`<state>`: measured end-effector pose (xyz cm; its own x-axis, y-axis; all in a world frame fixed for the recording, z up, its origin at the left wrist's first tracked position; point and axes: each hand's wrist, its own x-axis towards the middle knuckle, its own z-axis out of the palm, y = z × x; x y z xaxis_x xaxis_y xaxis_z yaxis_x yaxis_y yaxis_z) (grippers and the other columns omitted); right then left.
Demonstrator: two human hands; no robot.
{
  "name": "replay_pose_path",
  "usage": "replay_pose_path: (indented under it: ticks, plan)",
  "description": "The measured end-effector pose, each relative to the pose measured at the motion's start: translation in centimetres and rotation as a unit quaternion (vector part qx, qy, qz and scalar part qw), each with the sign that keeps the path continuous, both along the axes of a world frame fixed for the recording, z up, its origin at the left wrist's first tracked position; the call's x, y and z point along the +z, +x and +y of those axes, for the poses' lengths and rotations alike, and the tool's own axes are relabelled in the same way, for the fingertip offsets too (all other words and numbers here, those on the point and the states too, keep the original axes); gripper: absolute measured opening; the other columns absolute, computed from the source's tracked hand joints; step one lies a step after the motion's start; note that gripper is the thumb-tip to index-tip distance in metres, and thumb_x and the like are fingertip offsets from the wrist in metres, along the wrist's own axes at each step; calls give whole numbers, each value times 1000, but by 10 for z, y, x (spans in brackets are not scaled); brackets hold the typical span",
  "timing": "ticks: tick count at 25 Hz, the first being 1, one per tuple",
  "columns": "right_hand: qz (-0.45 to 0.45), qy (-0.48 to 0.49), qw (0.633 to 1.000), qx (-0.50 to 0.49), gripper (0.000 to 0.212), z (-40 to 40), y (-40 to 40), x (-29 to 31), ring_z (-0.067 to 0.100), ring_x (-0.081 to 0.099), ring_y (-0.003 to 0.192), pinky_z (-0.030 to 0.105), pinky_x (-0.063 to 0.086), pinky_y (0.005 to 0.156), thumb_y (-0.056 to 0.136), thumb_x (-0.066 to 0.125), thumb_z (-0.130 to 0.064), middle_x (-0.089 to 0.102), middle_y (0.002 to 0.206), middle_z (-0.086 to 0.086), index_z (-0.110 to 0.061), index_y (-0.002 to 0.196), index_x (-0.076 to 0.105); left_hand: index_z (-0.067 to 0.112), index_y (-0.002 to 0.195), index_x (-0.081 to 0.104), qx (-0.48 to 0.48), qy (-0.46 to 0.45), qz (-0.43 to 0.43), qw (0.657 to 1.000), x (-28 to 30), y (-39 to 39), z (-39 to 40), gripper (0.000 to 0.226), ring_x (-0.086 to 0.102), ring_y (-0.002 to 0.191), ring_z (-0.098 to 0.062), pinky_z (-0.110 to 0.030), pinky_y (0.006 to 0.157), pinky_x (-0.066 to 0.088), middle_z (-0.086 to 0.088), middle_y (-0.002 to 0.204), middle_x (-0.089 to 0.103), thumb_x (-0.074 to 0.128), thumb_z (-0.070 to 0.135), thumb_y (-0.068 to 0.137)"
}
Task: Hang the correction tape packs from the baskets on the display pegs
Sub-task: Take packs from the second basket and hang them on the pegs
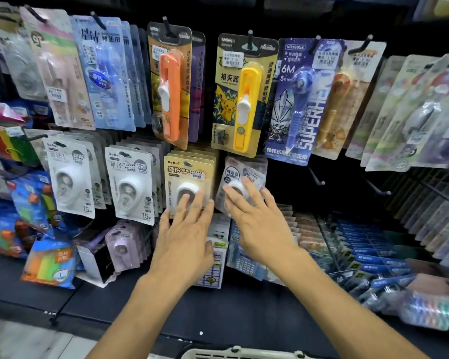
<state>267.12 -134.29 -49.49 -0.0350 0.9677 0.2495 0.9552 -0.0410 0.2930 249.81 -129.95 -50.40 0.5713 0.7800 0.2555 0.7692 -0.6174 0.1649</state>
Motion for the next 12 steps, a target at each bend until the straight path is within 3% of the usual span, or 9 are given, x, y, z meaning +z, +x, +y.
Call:
replay_pose_path:
  ticks: [4,8,12]
  plan:
    - [7,-14,999,-28,67,32,21,12,32,4,153,48,11,123,93,52,-15,12,168,-1,-16,156,29,27,162,-9,3,-5,16,1000,-6,4,5,88,-20,155,-21,-47,125,-2,7,167,-24,50,38,97]
    - [61,-29,997,-34,68,50,28,16,33,1,155,48,12,125,91,51,-11,14,168,-3,-17,155,29,29,162,-7,-7,-9,4,1000,-6,0,10,88,-18,156,-20,-46,126,-1,8,168,-22,51,38,96]
    - [163,7,986,-18,62,11,18,-30,25,11,155,43,15,126,95,49,-13,13,169,2,-17,155,33,29,162,-3,-11,-39,-11,999,-15,-2,0,85,-13,157,-19,-45,126,3,7,169,-17,51,42,98]
